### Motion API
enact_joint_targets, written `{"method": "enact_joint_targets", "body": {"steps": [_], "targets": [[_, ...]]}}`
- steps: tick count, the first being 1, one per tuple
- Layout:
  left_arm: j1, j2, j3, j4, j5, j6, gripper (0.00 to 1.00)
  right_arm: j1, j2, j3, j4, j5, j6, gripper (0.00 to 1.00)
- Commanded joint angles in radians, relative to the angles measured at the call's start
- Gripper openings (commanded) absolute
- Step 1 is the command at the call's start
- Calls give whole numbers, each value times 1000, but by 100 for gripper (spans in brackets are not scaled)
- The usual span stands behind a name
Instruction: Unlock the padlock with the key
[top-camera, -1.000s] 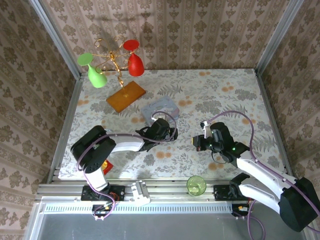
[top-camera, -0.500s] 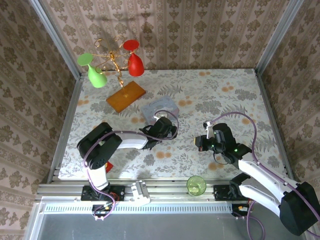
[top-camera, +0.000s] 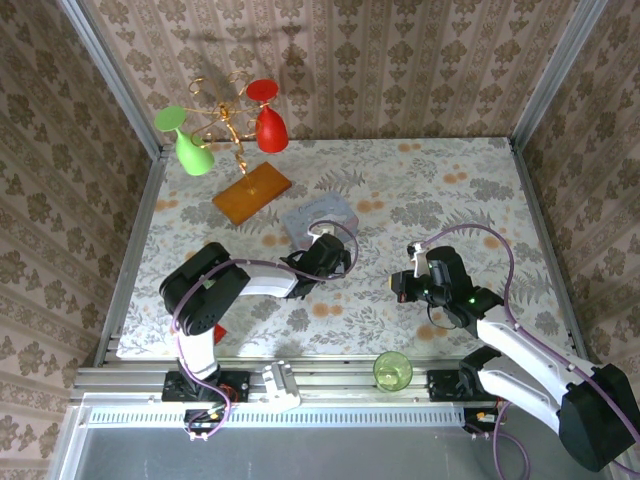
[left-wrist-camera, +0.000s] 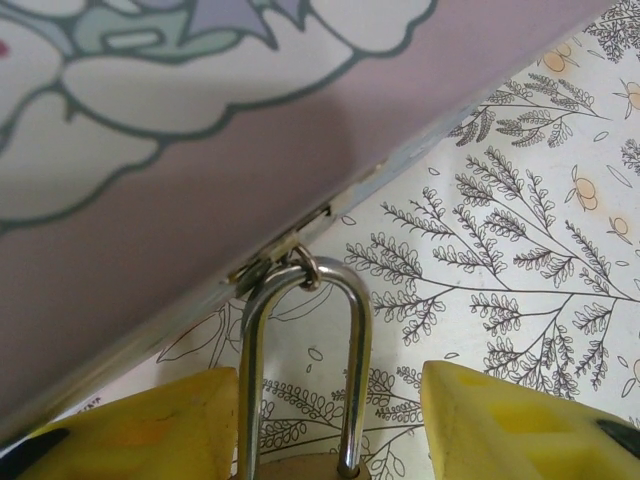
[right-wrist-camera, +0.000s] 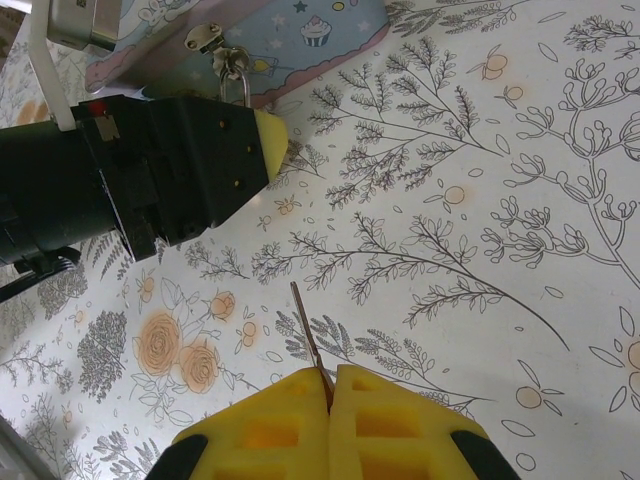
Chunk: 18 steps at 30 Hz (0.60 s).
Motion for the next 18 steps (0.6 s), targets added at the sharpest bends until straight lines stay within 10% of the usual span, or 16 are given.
{"method": "enact_joint_targets", "body": {"steps": [1,18], "targets": [[5,17,14,25,1,12,51,-7,-13,-13,-14,17,-6,0],[5,-5,-18,86,10,16,29,-10,-14,-16,-12,14,-5,0]]}}
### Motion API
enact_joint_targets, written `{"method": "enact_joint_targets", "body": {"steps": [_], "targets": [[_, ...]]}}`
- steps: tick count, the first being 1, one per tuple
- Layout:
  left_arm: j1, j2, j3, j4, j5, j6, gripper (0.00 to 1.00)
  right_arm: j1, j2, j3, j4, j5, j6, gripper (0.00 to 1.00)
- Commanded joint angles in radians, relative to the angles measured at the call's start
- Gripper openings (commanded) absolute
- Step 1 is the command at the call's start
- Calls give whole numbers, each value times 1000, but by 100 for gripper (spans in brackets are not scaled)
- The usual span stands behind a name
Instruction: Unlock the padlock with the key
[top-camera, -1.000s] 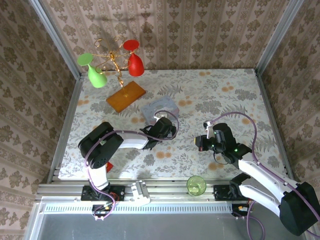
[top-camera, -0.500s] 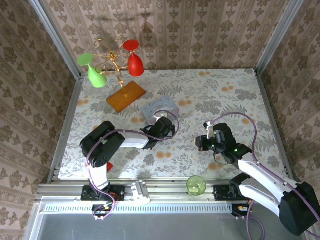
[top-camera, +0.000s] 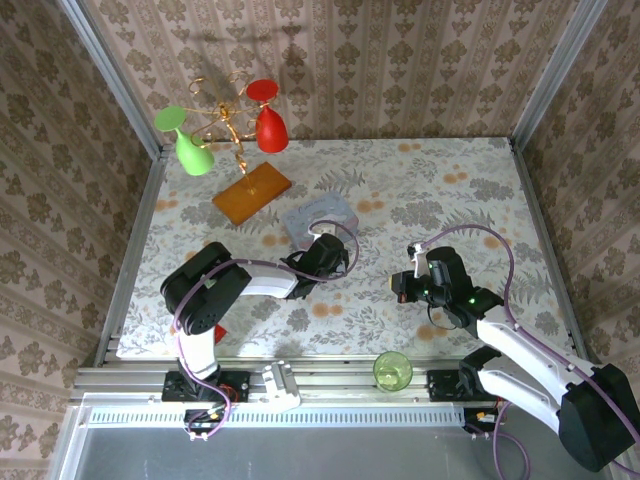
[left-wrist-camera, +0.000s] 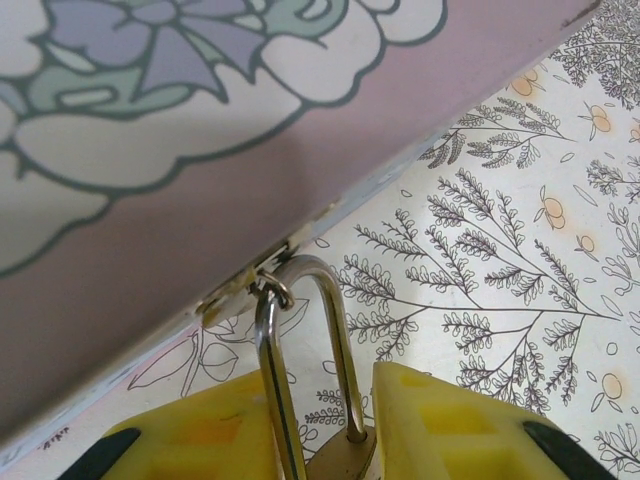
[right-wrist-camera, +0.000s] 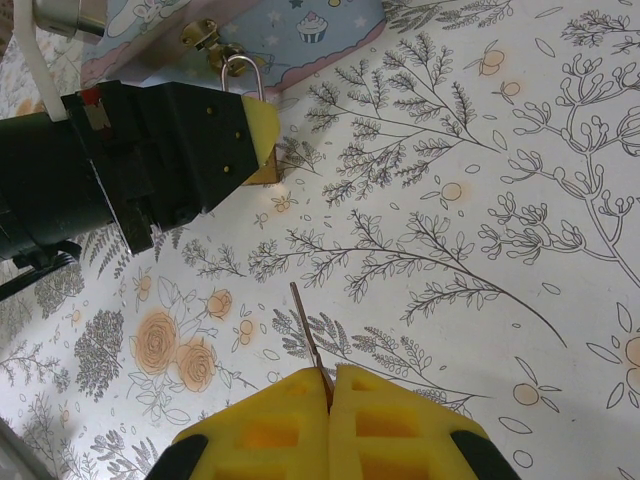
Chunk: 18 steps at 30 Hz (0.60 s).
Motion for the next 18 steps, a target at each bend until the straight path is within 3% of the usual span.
{"method": "enact_joint_targets", "body": {"steps": [1,9,13,15,18], "targets": [[5,-4,-4,18,7,12,29,-8,-13,-12,-13,14,-5,0],[-4,47,27,-36,-14,0,33,-8,-15,-12,-16,16,-3,0],[-7,49,25,-22,-10,7,24,-9,-18,-13,-16,16,-4,0],[-13,29,12,-10,-20,8,10,-9,-18,-14,-17,17,-2,0],[-13,-12,-7,-2,-8,-8,3,-9,-24,-16,-15,14,6,0]]}}
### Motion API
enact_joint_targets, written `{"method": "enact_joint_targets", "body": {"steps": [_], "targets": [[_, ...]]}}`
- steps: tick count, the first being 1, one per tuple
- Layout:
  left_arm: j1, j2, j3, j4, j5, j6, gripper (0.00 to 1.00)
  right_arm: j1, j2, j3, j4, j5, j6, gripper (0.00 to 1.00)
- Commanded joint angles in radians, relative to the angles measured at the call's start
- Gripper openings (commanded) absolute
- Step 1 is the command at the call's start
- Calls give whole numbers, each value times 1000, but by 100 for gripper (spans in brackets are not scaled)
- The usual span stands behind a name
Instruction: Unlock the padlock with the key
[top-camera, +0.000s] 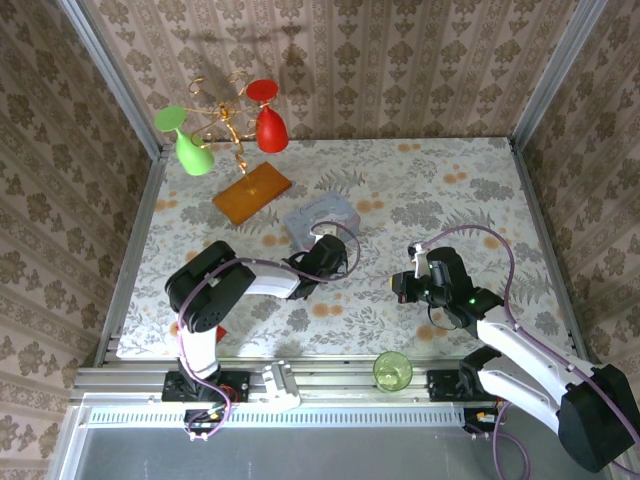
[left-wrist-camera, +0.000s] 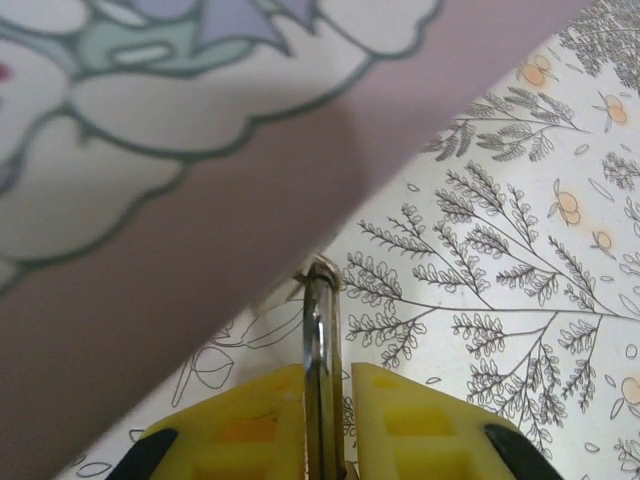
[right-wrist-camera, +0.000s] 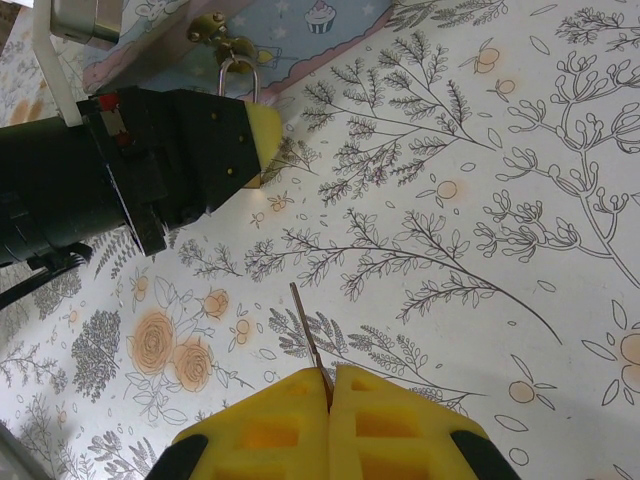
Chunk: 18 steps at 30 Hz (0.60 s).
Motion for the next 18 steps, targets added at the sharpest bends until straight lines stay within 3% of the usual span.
{"method": "enact_joint_targets", "body": {"steps": [1,5,9,13,18], "targets": [[0,-50,-27,4,18,-22,3,-5,-22,-13,-15,10,10,0],[21,-80,-122,173,118,-182,0,-2,31,7,6,-74,86,0],[20,-111,-150,221,117,-225,0,-2,88,0,103,-138,148,0],[5,-132,-66,-14,34,-124,6,0,135,12,119,-139,149,0],[19,-108,-113,-44,11,-108,7,0,123,24,86,-131,134,0]]}}
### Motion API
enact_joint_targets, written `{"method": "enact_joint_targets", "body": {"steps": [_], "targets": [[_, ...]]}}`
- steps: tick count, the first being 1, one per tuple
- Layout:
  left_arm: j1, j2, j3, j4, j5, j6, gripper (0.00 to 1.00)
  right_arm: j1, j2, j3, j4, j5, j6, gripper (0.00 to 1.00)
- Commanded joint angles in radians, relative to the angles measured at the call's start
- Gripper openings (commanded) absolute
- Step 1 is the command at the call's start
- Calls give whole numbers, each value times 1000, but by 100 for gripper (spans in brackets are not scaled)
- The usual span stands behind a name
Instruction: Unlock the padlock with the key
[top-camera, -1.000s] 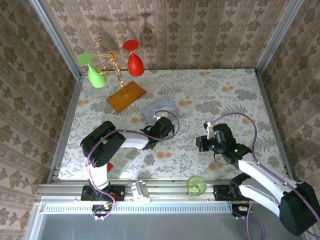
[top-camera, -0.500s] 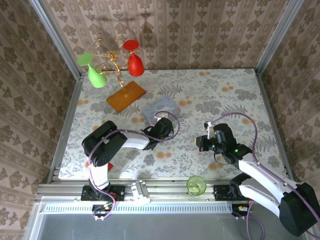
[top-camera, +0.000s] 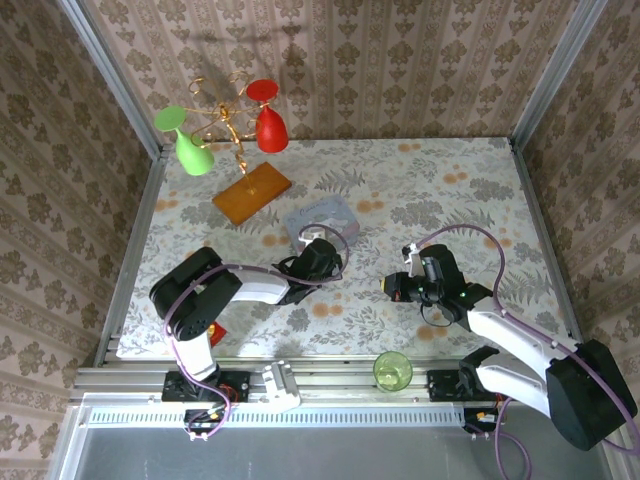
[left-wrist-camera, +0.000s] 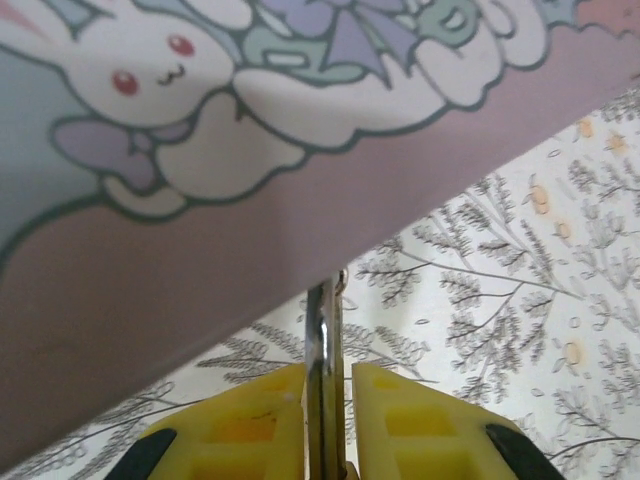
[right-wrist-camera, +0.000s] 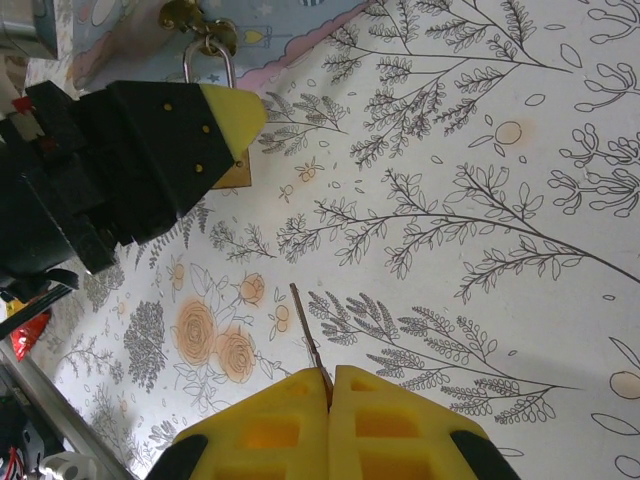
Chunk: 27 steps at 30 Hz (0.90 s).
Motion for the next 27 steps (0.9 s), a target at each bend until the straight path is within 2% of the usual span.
{"method": "enact_joint_targets", "body": {"steps": [1,4,10,14,17,23,25,27], "targets": [[7,-7,-18,-62,-32,40,9,0,-18,26,-15,-11,-4,0],[-7,1,-7,-102,-41,66,12,-1,-34,30,-49,3,-26,0],[13,-4,-9,-116,-36,77,34,-2,-36,15,-38,11,-25,0],[52,-80,-92,-93,-69,62,40,0,-35,10,-39,8,-29,0],[61,-119,-148,-72,-104,53,50,-2,-32,7,-39,13,-37,0],[106,-130,-177,-29,-119,95,54,-2,-20,9,-40,16,-50,0],[137,-128,-199,67,-36,138,54,-3,-22,8,-43,19,-53,0],[134,-114,-164,73,48,186,54,-3,-26,5,-51,23,-59,0]]}}
